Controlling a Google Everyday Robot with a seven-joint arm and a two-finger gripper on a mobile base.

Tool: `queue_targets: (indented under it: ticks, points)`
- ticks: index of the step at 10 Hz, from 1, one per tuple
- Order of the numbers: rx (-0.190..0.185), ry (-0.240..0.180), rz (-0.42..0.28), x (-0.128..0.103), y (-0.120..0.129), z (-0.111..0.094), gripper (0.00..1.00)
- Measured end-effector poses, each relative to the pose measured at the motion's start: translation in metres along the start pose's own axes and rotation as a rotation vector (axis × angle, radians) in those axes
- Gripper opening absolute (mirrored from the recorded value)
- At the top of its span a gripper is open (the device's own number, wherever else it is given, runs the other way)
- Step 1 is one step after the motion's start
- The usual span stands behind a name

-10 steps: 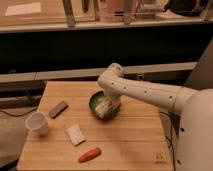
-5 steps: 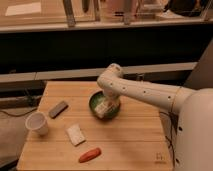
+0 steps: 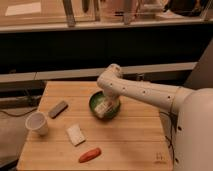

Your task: Place the bottle in the ceramic bowl

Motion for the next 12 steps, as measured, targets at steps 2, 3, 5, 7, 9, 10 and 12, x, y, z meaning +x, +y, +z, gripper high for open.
queue_targets:
  ticks: [2,3,5,7,9,10,12]
  points:
    - [0.001,0.001,0.002,0.0007,-0.0003,0.0009,0.32]
    - [0.001,0.001,0.002,0.0004,-0.0006,0.0018,0.32]
    - [0.002,0.001,0.001,0.0002,-0.0014,0.0029,0.32]
    - [0.002,0.001,0.001,0.0005,-0.0017,0.0037,0.37]
    - [0.002,0.002,0.001,0.0005,-0.0021,0.0047,0.44]
    - [0.003,0.002,0.001,0.0006,-0.0024,0.0048,0.44]
    - [0.004,0.003,0.002,0.0011,-0.0028,0.0057,0.41]
